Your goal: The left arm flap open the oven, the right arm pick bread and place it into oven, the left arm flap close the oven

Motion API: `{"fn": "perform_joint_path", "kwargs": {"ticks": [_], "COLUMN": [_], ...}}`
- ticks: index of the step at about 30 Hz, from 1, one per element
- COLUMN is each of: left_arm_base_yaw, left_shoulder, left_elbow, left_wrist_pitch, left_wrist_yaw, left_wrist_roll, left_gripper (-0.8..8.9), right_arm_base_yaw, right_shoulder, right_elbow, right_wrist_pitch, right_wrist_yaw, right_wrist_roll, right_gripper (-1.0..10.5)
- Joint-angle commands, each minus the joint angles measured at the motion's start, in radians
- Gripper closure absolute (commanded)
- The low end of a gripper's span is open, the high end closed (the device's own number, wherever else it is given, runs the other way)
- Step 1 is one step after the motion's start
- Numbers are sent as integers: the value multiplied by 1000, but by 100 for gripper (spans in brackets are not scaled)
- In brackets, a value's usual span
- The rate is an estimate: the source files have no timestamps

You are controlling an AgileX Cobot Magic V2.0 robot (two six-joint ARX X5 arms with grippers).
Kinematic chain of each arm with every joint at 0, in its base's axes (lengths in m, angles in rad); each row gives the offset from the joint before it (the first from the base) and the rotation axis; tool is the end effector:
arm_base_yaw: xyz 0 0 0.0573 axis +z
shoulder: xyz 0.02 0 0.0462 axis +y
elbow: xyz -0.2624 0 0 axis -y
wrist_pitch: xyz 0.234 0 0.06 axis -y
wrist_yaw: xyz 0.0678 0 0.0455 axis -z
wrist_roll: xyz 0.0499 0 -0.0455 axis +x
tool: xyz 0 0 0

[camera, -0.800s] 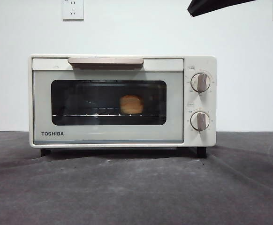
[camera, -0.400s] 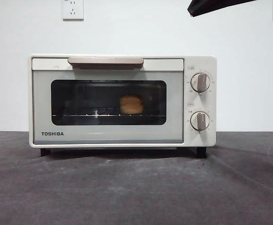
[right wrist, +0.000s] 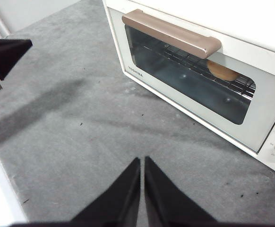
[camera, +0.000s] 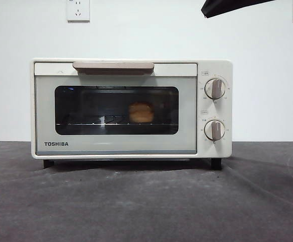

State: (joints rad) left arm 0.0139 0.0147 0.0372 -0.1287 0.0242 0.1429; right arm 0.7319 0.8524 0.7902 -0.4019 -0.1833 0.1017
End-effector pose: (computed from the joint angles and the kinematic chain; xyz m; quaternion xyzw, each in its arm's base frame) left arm 0.1072 0.0003 0.1601 0.0703 0.0526 -0.0089 0.9961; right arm 0.1346 0.1331 0.2941 -0.0178 0.2429 0.4181 0.8751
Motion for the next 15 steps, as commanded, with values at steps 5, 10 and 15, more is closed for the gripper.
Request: {"fn": "perform_joint_path", "kwargs": {"ticks": [5, 10, 15], "left_arm_base_yaw": [2, 2, 1], "left_shoulder": [-11, -11, -11], "left_elbow": [-15, -23, -23], "left_wrist_pitch": [-49, -58, -58], "left_wrist_yaw": [-3, -3, -3], "left_wrist_roll": [6, -22, -28], "left_gripper": [798, 798, 798], "right_arm_base_yaw": [7, 7, 7], "right_shoulder": [8, 8, 8], "right_elbow": [10, 10, 10], "right_wrist_pitch": [13, 13, 13], "right_wrist_yaw": [1, 1, 1], "right_wrist_roll": [2, 2, 2], "right_gripper": [937, 937, 937]}}
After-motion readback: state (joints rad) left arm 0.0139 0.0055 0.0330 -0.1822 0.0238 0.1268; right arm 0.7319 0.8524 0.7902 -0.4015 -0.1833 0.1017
